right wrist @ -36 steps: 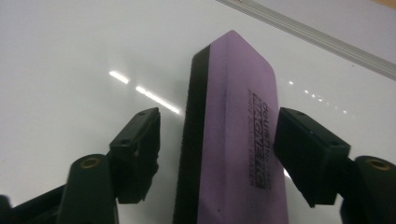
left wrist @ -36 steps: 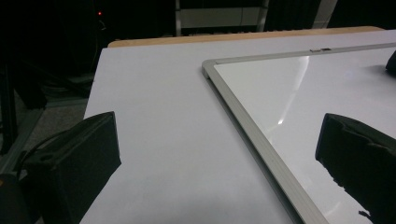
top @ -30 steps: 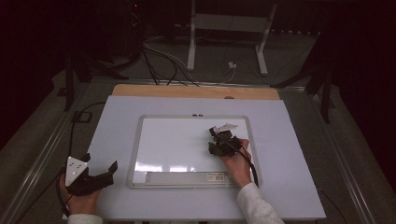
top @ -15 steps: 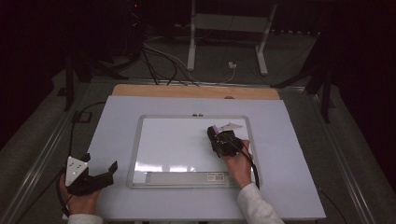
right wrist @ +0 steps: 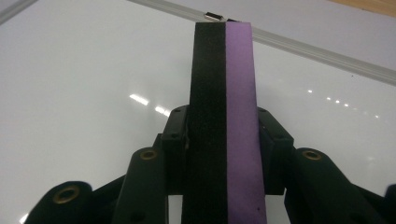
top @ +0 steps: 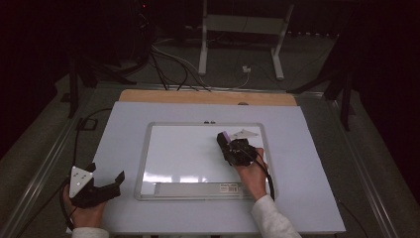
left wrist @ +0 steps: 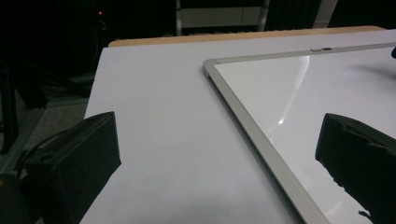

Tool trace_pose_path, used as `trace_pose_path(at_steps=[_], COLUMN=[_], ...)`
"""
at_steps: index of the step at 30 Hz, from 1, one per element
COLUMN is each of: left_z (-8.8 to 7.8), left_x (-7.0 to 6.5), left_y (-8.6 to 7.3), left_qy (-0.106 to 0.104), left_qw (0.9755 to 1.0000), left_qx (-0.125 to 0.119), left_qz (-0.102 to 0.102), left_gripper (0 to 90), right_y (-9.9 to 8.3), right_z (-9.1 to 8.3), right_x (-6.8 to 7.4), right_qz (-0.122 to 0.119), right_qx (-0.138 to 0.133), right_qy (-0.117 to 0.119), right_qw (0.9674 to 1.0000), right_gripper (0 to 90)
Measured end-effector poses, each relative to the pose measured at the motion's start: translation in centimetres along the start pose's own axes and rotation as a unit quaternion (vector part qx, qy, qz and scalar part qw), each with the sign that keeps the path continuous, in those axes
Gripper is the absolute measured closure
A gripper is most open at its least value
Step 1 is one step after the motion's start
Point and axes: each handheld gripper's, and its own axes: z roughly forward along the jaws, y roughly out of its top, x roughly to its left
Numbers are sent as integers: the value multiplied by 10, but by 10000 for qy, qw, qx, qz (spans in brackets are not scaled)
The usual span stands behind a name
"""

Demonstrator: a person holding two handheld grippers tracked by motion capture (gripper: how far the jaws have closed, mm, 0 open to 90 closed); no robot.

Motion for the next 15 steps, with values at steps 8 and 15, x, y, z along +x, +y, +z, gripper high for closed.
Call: trace_pose_path(at_steps=[8,15], left_z=[0,0], left_x=[0,0], left_y=[0,0], left_qy=[-5,-5], left_qw=[10000,10000], left_qx=[3,7], left_qz=[5,7], left_gripper=[6,6], right_y=[2,4], right_z=[-2,-3], right_x=[-1,-2], right_qz=[24,85], right_qx=[-43,-68], right_qy=[7,27], right_qw=[10000,9999], right_gripper=[628,627])
